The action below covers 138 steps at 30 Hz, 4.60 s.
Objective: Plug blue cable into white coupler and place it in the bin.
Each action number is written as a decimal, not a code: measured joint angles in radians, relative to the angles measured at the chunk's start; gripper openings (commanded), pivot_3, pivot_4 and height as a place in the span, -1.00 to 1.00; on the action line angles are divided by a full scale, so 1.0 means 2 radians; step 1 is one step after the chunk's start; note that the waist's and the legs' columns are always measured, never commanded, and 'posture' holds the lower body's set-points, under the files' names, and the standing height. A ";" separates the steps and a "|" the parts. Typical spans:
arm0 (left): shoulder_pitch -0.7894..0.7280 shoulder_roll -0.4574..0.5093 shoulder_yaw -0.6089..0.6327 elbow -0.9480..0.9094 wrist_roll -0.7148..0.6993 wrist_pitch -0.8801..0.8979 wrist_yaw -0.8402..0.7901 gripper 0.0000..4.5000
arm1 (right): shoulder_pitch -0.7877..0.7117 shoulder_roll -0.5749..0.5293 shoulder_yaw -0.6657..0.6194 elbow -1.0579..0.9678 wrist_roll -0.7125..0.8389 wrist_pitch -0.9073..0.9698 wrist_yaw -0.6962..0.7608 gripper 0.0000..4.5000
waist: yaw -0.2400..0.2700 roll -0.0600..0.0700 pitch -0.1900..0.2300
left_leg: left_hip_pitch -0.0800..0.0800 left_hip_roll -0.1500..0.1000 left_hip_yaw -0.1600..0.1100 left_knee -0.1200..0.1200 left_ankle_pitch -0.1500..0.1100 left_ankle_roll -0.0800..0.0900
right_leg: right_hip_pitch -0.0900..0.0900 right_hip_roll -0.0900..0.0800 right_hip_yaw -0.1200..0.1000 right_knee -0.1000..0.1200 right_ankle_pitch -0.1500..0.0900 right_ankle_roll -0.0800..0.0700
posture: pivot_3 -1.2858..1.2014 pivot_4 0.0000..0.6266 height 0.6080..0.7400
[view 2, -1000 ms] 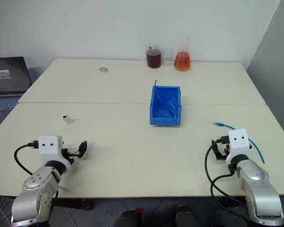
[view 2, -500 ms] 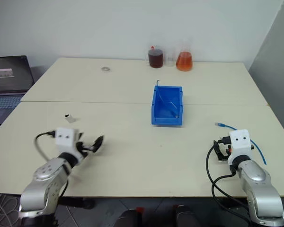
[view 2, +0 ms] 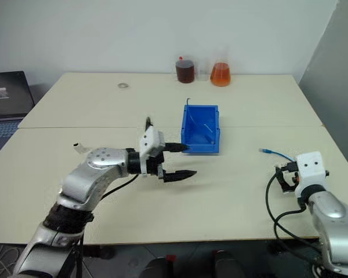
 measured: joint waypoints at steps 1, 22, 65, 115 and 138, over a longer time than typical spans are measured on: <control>-0.010 -0.007 -0.008 0.018 0.011 -0.019 -0.006 0.99 | -0.005 -0.021 -0.001 0.023 0.003 -0.020 0.028 1.00 | 0.000 0.000 0.000 | 0.000 0.000 0.000 0.000 0.000 0.000 | 0.000 0.000 0.000 0.000 0.000 0.000 | 0.03 -0.52 1.00; 0.006 -0.046 -0.016 0.054 0.049 -0.067 -0.023 0.99 | -0.284 -0.115 0.098 0.640 -0.024 -0.250 0.332 1.00 | -0.006 0.000 0.001 | 0.001 0.000 0.000 0.000 0.000 0.000 | 0.001 -0.001 0.001 0.001 0.001 -0.002 | 0.03 -0.52 1.00; 0.379 0.051 0.173 -0.176 0.022 -0.031 0.097 1.00 | -0.234 -0.017 0.195 0.283 0.012 -0.158 0.401 -0.98 | -0.008 0.000 0.005 | 0.008 0.002 -0.001 0.000 0.000 0.000 | 0.008 0.000 0.000 0.000 -0.001 0.000 | 0.03 -0.52 1.00; 0.239 0.127 0.178 -0.031 -0.030 0.008 0.012 1.00 | -0.268 0.053 0.166 0.026 0.177 0.181 0.306 0.98 | 0.003 -0.001 0.011 | 0.004 0.002 -0.002 -0.001 -0.001 0.000 | 0.004 0.001 -0.003 0.000 -0.002 -0.002 | 0.03 -0.52 1.00; 0.063 0.085 0.062 0.230 0.079 -0.221 -0.147 0.39 | -0.206 0.017 0.123 -0.040 0.262 0.228 0.212 1.00 | 0.006 -0.001 0.011 | -0.001 0.001 -0.002 -0.001 -0.001 0.000 | -0.001 0.000 -0.002 0.001 0.000 -0.004 | 0.03 -0.52 1.00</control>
